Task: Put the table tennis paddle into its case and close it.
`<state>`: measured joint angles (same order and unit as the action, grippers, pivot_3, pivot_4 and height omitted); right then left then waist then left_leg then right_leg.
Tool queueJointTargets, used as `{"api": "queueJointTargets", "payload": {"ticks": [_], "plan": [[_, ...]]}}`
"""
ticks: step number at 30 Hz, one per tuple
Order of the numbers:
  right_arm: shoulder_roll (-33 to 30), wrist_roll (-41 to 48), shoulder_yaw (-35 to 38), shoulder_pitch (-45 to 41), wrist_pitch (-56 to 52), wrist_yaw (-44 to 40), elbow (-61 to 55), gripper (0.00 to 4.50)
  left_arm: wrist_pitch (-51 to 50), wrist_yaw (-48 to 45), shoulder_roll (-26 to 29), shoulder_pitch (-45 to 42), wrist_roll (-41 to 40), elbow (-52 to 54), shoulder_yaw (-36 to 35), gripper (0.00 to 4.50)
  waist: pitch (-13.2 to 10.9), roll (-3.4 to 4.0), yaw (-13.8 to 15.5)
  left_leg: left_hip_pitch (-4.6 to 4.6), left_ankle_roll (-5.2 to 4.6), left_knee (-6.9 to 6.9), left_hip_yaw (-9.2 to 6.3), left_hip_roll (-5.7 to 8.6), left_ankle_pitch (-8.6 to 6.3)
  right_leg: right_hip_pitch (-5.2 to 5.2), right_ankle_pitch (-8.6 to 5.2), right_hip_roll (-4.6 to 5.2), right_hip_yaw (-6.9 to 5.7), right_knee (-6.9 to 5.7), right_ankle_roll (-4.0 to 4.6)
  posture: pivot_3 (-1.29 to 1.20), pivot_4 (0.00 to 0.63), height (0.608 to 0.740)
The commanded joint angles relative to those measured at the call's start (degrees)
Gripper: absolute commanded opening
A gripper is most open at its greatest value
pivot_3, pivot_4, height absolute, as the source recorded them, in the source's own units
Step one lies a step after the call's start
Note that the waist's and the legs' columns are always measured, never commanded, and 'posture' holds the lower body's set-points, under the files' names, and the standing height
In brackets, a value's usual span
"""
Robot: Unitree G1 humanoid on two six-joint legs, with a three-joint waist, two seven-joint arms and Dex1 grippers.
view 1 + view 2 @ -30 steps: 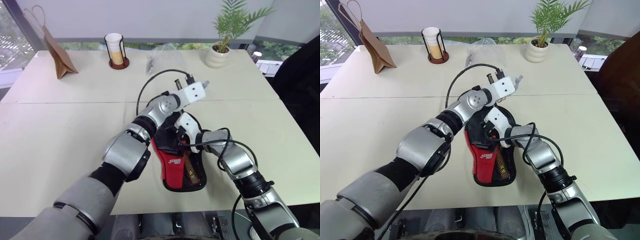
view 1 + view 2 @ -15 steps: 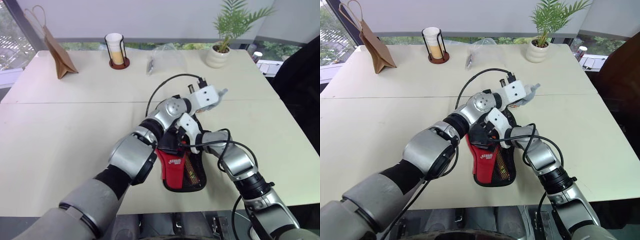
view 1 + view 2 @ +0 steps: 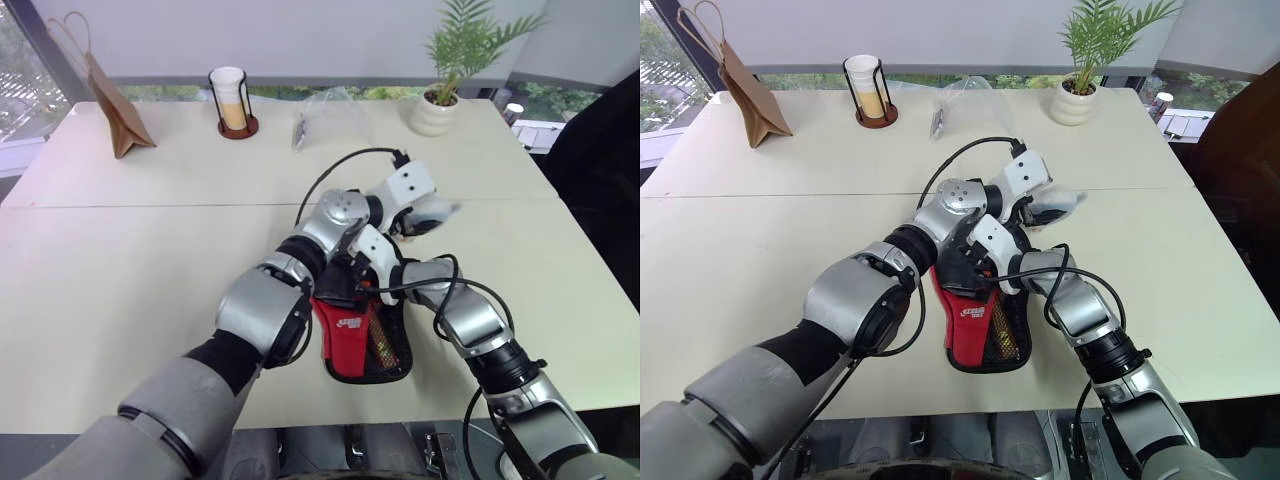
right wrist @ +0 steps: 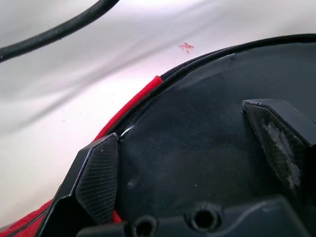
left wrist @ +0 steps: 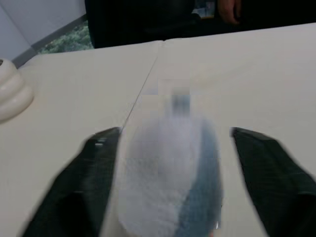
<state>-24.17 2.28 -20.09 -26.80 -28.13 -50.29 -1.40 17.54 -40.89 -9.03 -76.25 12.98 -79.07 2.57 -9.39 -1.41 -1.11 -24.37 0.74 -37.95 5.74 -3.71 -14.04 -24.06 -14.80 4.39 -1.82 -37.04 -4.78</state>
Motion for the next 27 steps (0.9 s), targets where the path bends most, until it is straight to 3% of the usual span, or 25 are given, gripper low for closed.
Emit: {"api": "queueJointTargets", "payload": {"ticks": [1,11,20,27], "plan": [[-1.63,-4.00,-5.21,2.85,-1.56,-0.53,8.07,4.50,2.23,0.19,2.14,-2.01,-1.00,2.29,-0.79,4.48,0.01,0.01,0.00,0.00,0.00,0.00,0.00,0.00,0.00,0.00,0.00,0.00,0.00,0.00,0.00,0.00,0.150,0.734],[-4.52,-2.30,-0.88,2.45,-0.70,-1.41,5.75,4.50,3.61,-11.44,11.14,-2.57,-11.31,5.25,-8.93,4.48,0.01,0.02,0.44,-0.01,0.00,-0.01,0.00,0.03,0.00,0.03,0.00,0.06,-0.01,0.01,0.00,0.00,0.150,0.734],[-9.67,1.75,4.96,0.89,-4.13,-1.86,-4.95,4.50,4.96,-24.63,16.91,4.98,-12.75,10.51,-6.51,4.48,-0.01,0.02,1.78,-0.29,-0.06,-0.06,0.07,0.18,-0.03,-0.03,0.01,0.28,-0.01,0.26,0.00,0.00,0.150,0.734],[-14.83,8.14,12.08,-1.84,-13.15,-3.28,-14.78,4.50,6.50,-27.09,16.50,12.18,-13.53,16.51,-3.95,4.48,-0.05,0.03,1.81,-1.06,-0.08,-0.28,-0.03,0.20,-0.01,-0.75,0.14,0.25,-0.09,0.08,-0.21,0.00,0.150,0.734]]}}
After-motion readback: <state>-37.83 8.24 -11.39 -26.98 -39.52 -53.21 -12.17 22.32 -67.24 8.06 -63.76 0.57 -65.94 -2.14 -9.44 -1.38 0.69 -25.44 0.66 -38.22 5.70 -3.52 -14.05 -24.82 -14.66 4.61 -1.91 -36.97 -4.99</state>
